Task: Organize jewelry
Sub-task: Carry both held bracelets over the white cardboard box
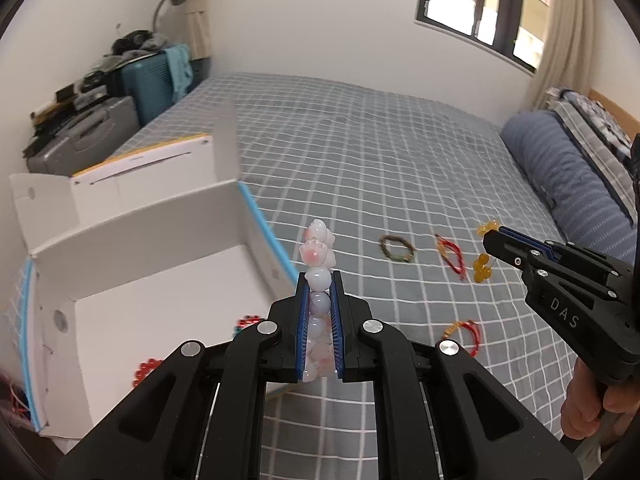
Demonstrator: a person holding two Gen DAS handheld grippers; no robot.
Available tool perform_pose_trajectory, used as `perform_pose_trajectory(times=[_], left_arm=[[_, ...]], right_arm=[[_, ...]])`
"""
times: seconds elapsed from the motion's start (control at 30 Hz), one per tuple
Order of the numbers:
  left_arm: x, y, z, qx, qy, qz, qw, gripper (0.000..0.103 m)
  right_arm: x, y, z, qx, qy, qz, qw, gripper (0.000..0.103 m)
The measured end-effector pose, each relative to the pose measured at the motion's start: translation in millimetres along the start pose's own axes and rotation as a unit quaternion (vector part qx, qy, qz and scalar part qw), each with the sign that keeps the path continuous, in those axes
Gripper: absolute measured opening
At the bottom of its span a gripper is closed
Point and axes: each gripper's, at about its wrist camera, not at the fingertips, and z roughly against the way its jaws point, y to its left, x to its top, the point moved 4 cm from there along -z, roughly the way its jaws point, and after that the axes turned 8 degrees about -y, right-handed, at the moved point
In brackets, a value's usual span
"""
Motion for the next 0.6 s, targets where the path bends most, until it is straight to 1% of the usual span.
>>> perform_pose_trajectory(times=[0.23,0.47,0.6], left_arm=[[4,46,15,0.039,-0.007,0.029,0.9988,0.009],[0,87,24,0.077,-0.005,0.051,0.9957,0.01],[-7,108,28,0.099,0.0,0.063,0.9931,0.01]], right_arm=[[19,54,-12,0.038,-0.004,0.032,0.999,0.009],[24,100,-21,0.07,-0.001,0.059,0.996,0.009],[23,123,-27,0.087,0.003,0.071,0.994,0.009]])
